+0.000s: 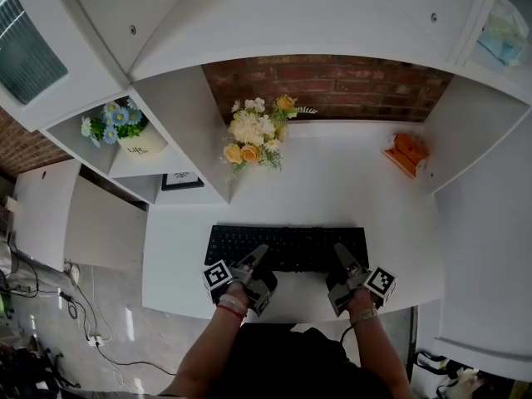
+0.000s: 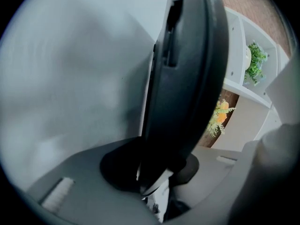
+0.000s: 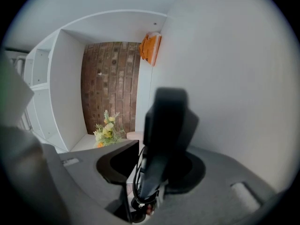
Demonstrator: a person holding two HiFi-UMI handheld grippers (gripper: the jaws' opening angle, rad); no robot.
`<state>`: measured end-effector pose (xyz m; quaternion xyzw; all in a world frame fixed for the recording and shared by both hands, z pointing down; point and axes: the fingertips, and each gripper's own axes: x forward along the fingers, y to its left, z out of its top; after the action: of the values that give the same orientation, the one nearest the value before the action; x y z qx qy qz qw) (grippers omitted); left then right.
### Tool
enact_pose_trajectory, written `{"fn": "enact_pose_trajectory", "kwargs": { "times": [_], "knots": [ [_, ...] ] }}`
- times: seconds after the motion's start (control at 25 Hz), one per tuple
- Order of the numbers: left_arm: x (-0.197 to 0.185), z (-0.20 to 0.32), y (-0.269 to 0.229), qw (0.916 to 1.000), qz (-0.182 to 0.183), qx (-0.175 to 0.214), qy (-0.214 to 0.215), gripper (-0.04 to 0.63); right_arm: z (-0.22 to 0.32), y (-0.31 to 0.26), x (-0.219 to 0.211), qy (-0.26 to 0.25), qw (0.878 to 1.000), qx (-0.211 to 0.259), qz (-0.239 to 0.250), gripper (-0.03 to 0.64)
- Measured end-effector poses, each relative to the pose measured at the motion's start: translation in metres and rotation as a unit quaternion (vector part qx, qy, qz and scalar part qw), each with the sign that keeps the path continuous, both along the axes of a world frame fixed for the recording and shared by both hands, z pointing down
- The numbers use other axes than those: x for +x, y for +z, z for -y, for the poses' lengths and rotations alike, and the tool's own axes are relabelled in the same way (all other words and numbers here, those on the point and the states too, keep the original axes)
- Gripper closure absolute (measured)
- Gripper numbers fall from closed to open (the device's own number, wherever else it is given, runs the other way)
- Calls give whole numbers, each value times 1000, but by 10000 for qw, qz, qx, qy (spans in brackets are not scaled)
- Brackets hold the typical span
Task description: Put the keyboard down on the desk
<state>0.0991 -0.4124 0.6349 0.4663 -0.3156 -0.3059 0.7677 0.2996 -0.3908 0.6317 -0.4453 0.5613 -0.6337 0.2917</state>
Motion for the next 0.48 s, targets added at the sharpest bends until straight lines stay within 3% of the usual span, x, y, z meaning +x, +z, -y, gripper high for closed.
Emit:
{"fn": "enact_pose_trajectory", "kwargs": {
  "times": [0.2, 0.48],
  "knots": [
    [-2, 1, 1, 9996, -146, -131, -195, 509, -15, -7, 4, -47, 9999, -73, -99, 460],
    [-3, 0, 4, 9994, -148, -181, -245, 506, -34, -9, -12, -188, 9994, -179, 210, 462]
  ]
}}
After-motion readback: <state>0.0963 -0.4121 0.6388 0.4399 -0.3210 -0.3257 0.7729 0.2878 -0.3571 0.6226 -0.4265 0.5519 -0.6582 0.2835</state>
